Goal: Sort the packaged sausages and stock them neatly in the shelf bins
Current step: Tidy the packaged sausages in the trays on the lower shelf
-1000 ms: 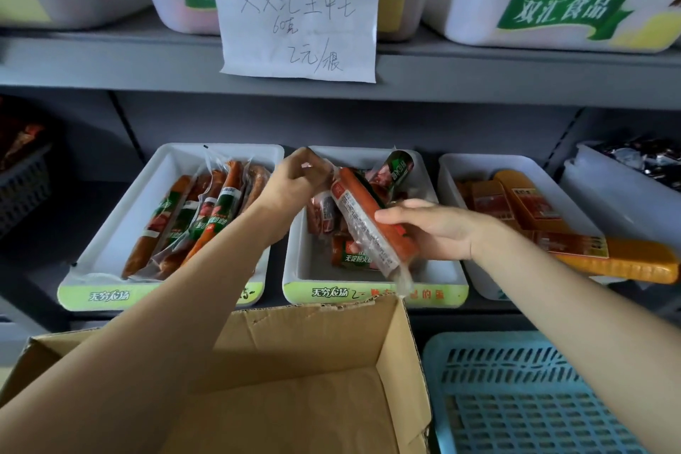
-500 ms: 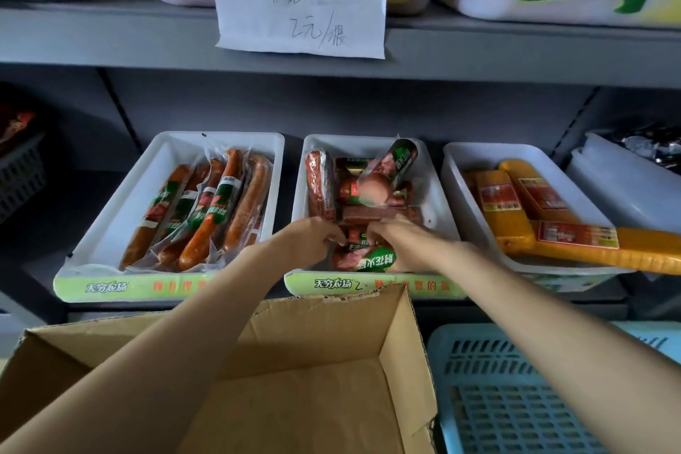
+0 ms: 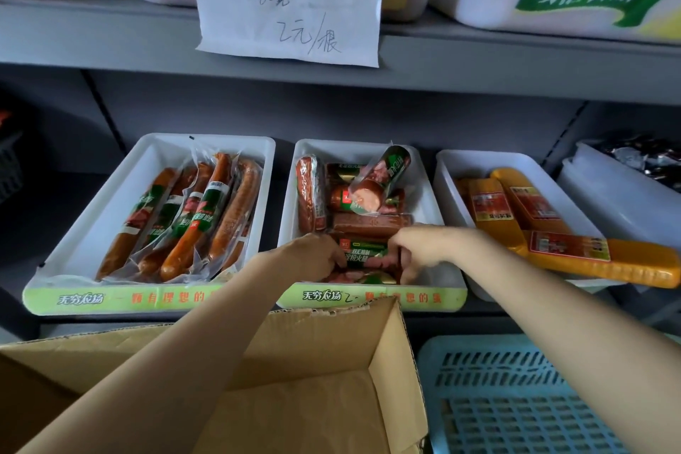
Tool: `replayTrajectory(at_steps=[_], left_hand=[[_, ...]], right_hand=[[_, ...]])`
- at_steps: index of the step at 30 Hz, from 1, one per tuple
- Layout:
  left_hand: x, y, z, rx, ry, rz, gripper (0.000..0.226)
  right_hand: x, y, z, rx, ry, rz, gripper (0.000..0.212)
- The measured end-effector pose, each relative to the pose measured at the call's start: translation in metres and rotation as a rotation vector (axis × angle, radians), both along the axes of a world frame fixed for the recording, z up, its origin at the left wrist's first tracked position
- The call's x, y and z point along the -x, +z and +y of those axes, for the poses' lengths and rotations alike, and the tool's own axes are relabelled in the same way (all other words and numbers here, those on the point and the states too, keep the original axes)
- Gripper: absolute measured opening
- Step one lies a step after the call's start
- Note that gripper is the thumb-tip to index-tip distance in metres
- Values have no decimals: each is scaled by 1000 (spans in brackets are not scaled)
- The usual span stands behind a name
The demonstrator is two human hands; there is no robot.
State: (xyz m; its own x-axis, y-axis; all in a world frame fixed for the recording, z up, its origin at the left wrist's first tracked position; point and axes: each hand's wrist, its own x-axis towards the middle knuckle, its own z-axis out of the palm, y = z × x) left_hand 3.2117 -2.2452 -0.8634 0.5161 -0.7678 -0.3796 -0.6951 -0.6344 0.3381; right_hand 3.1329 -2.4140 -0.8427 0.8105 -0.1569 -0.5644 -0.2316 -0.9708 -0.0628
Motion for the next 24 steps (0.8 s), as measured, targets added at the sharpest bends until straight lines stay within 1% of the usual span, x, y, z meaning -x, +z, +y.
replayTrajectory(at_steps=[3,5,7,9,10,11,13,15,16,18,19,21,23,24], left_hand=[[-1,-2,-5,-79,22,-17,32],[-2,-5,-7,-87,46,-10,33],[-7,-8,-9,-83,55,11,32],[-10,-10,-8,-81,54,28,32],[-12,-11,-8,-77,51,31,32],[-12,-9,-7,-75,49,39,32],[-12,-5,-8,-72,29,49,30],[-13,-2,-9,-60,-8,76,29],[-13,-2,-9,-62,-26,98,33],[-13,-2,-10,-101,-55,86,54],[-11,-2,-11,-107,-54,65,64],[-9,0,-13,-41,-36,-4,74],[-7,5,-11,56,-11,-55,75],[-7,9,-9,112,18,-51,73]], right_hand=[[-6,-2,3,66,-22,84,31],[-5,-4,8,50,-106,115,31],[-6,-5,11,-117,-309,125,32],[-6,-3,13,-316,-574,78,32],[-5,-2,15,-384,-679,62,29],[-3,-2,16,-451,-754,54,26],[4,-2,20,-606,-849,30,27],[12,4,21,-710,-881,-53,18],[16,9,19,-720,-878,-115,16],[19,23,17,-736,-838,-235,26],[18,33,18,-781,-824,-277,31],[14,50,24,-856,-769,-331,37],[10,64,31,-861,-706,-396,38],[10,67,32,-890,-681,-467,36]])
